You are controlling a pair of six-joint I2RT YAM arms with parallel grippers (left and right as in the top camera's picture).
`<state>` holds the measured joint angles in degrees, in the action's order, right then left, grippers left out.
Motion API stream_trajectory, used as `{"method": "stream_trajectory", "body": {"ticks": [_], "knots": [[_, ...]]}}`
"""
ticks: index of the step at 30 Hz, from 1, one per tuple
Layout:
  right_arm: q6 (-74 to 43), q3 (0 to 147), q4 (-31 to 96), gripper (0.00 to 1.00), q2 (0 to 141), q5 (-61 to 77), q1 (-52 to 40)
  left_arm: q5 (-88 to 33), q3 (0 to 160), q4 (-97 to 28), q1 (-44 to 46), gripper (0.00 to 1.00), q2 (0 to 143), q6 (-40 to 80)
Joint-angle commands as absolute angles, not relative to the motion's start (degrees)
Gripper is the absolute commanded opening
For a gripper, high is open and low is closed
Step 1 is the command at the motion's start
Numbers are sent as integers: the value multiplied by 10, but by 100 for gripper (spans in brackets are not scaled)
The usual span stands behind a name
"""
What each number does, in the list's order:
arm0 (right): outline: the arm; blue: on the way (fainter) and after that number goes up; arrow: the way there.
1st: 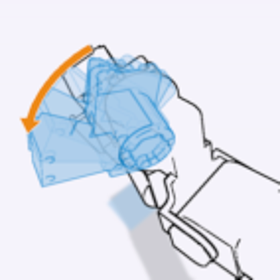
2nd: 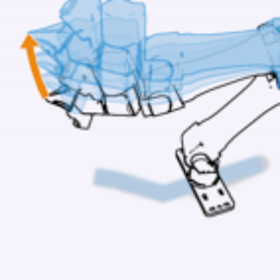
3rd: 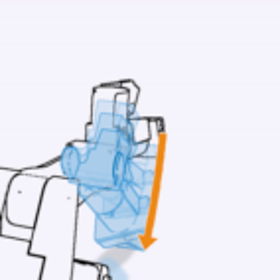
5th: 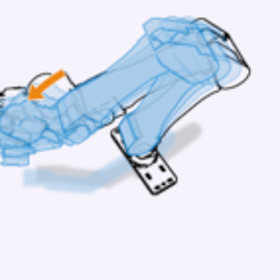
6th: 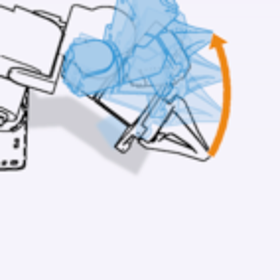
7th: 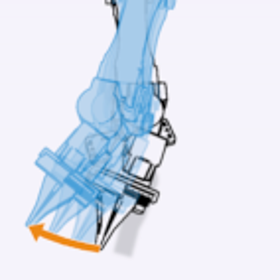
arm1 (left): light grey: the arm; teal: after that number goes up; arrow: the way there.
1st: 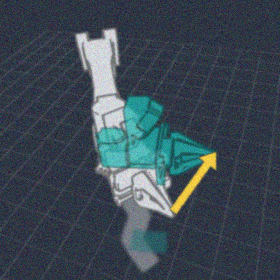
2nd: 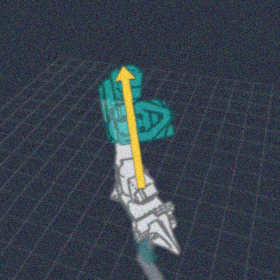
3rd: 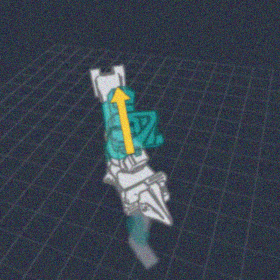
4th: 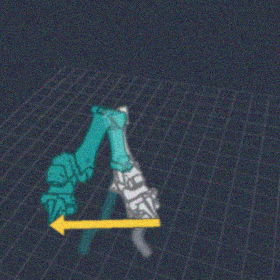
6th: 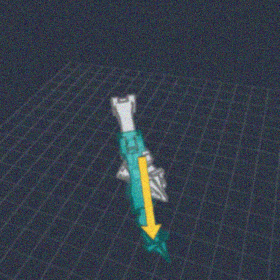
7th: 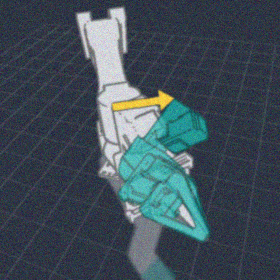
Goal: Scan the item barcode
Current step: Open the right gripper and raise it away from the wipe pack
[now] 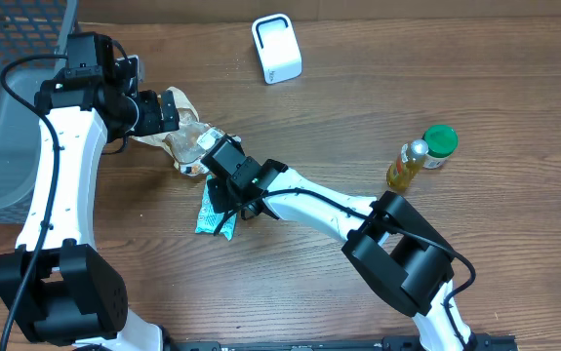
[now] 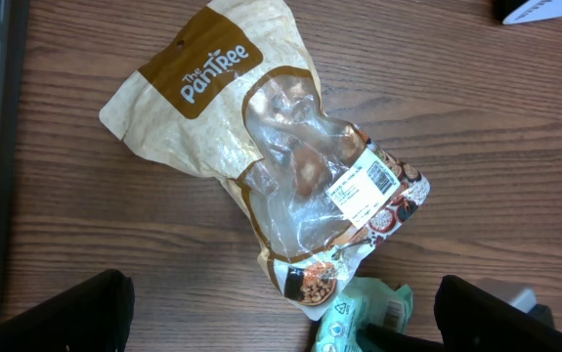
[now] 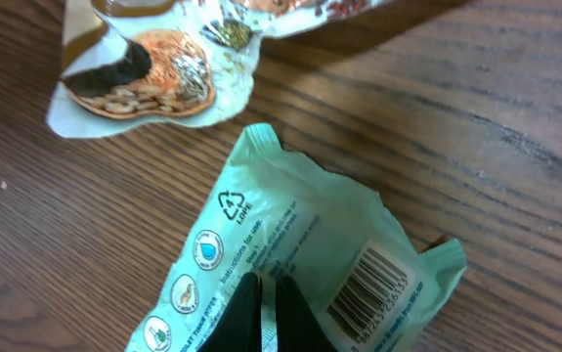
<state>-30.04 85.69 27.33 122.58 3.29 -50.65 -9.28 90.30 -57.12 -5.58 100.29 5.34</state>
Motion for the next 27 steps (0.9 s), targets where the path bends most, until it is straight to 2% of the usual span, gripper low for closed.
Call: {"method": "stream_trajectory", "body": {"ticks": [1,13,18,27], "knots": [[-305,855,285,4,1251,42,-509,-99,904,-569,-52,100,1001,36],[-299,875,394,4,1238,10,-449,-99,904,-569,-52,99,1001,36],[-232,875,382,7,1226,37,-423,-99,904,-569,-52,100,1001,36],[-224,875,382,10,1174,107,-423,-99,904,-569,-52,100,1001,36]]}}
